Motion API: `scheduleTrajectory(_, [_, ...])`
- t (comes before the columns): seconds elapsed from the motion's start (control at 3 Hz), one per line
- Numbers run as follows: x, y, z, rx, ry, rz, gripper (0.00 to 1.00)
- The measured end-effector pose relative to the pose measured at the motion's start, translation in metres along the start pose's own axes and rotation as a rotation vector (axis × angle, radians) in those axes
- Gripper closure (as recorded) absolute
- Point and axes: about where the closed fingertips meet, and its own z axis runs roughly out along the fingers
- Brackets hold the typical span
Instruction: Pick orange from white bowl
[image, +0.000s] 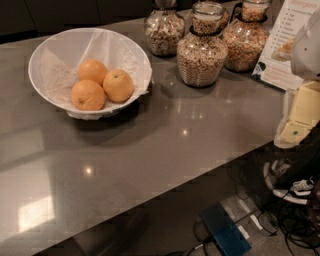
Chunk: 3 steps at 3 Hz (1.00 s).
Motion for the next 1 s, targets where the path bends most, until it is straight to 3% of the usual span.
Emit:
scheduleTrajectory(0.33, [0.0, 0.0, 0.0, 0.0, 0.0, 0.0, 0.0])
scheduleTrajectory(0.67, [-0.025, -0.006, 0.011, 0.019, -0.03, -0.052, 0.0])
scheduleTrajectory(1.0, [-0.076, -0.021, 0.025, 0.046, -0.103, -0.171, 0.0])
